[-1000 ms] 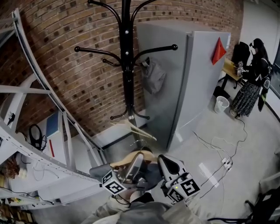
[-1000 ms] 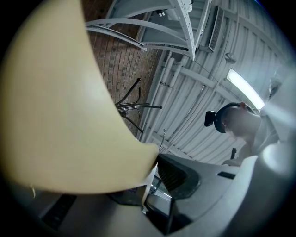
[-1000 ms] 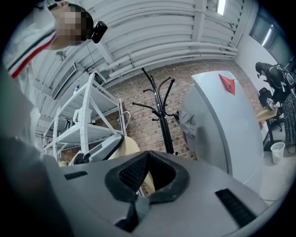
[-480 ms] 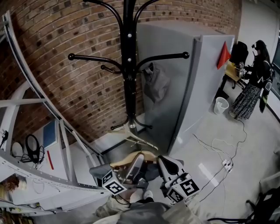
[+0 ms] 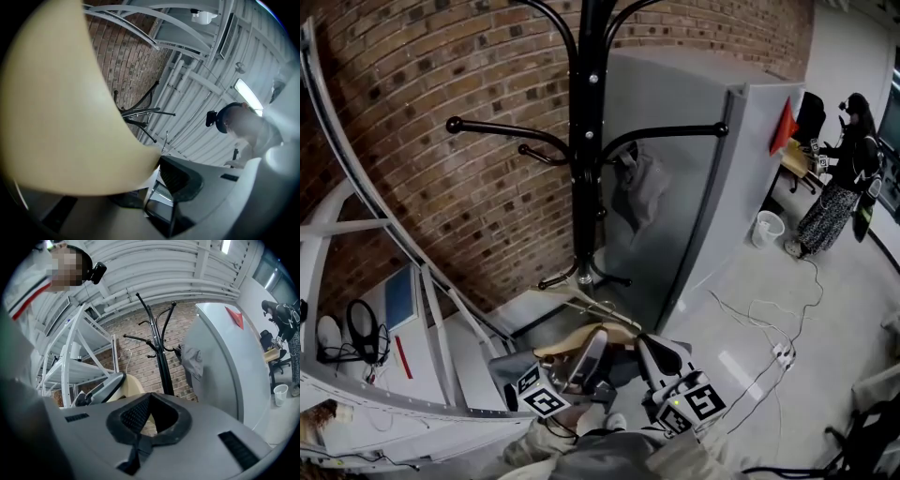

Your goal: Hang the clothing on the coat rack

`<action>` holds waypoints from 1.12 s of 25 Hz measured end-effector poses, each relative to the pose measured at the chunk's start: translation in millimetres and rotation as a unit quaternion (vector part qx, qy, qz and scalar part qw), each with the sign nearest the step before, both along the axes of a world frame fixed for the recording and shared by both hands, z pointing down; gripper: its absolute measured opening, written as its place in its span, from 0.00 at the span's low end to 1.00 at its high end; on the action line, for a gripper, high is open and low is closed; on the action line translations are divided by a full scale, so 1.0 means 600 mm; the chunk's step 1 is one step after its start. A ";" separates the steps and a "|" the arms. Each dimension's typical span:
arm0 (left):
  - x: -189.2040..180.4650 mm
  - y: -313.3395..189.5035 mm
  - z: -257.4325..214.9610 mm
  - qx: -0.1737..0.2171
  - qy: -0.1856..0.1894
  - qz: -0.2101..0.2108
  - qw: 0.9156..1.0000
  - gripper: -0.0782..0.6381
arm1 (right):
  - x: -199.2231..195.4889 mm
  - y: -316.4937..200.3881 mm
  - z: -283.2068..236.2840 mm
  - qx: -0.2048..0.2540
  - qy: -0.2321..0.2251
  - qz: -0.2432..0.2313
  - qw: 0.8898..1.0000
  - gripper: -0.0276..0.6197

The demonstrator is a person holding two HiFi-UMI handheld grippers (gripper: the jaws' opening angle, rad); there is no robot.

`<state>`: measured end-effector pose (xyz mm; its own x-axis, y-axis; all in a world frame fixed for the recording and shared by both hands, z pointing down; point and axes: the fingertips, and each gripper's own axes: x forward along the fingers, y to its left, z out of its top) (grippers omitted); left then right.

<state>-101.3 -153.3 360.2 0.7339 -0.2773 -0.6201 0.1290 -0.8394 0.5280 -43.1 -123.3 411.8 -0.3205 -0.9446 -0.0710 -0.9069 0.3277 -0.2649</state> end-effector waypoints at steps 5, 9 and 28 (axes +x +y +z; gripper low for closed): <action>-0.002 -0.003 0.002 -0.003 0.000 0.003 1.000 0.26 | -0.002 -0.001 0.004 -0.008 0.001 0.004 1.000 0.08; -0.006 -0.006 0.004 -0.006 -0.002 0.005 1.000 0.26 | -0.007 -0.005 0.004 -0.010 -0.001 0.003 1.000 0.08; 0.028 -0.056 -0.001 -0.007 -0.010 -0.088 0.996 0.26 | 0.033 -0.081 -0.010 -0.003 -0.009 -0.095 0.995 0.08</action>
